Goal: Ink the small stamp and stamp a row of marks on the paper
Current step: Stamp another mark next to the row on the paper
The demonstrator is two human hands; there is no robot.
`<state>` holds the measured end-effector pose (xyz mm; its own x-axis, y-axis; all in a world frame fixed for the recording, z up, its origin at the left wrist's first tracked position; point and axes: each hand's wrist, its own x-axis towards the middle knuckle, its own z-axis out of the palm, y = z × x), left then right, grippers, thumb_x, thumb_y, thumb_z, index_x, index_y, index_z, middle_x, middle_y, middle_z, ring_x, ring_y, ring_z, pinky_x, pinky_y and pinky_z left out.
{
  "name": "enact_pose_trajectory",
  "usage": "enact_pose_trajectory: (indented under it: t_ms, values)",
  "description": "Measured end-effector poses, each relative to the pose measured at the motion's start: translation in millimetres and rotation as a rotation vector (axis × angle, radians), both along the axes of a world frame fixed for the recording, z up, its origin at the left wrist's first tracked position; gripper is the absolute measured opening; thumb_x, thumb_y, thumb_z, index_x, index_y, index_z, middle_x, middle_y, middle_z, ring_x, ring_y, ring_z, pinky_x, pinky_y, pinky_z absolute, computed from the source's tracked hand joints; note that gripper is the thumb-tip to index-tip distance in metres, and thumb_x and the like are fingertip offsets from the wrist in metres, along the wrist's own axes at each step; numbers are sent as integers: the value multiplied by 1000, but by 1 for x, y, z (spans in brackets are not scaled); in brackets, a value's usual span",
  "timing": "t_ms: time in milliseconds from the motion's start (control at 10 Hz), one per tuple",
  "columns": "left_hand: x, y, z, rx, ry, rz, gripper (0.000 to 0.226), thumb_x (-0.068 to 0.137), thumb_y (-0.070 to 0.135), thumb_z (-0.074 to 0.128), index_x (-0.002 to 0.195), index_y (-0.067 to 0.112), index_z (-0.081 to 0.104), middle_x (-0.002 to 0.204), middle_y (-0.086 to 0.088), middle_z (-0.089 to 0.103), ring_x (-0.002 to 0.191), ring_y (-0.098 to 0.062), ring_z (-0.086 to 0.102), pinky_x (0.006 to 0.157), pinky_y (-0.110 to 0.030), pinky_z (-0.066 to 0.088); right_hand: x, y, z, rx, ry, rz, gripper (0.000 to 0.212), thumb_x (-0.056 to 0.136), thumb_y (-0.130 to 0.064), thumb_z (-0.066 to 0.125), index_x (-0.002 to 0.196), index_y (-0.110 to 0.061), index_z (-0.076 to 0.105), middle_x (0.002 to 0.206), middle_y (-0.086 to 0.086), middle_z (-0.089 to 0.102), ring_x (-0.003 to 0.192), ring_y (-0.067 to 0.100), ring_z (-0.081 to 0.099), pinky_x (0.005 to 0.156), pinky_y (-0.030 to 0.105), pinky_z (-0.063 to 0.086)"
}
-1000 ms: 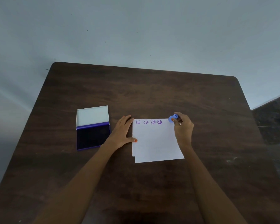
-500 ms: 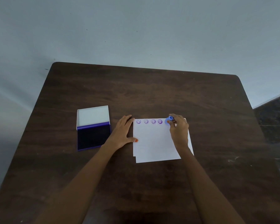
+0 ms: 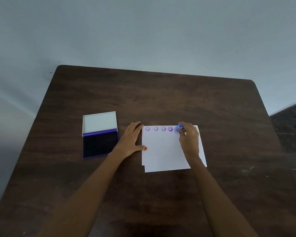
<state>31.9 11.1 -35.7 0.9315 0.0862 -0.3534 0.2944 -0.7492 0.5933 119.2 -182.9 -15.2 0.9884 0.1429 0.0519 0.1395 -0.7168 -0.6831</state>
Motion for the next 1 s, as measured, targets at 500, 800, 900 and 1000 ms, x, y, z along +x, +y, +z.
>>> enact_pose_trajectory:
  t_ms: [500,800,900,1000]
  values:
    - [4,-2,1,6,-18,21,83,77,36,68,141,17,18,154,-3,11,142,-23,5,114,-42,12,5,2,-4,-131,-6,93,24,77,4,63,101,5,61,108,21,63,96,32,57,80,32,49]
    - [8,-9,6,82,-40,45,76,81,37,63,140,17,21,153,-4,15,141,-23,10,114,-42,14,-4,-1,-18,-333,-241,185,32,68,7,71,98,6,60,99,25,67,94,41,62,69,43,57]
    - [8,-9,5,89,-44,41,76,81,36,64,140,16,21,154,-4,14,141,-24,9,114,-42,13,-5,-2,-23,-463,-285,186,48,64,6,74,109,8,57,110,26,66,104,42,61,74,42,57]
    - [7,-10,5,96,-45,46,76,81,37,63,140,16,20,154,-3,13,141,-24,9,114,-42,13,-5,-3,-27,-494,-318,190,54,63,8,75,113,8,55,116,25,63,111,42,56,81,43,54]
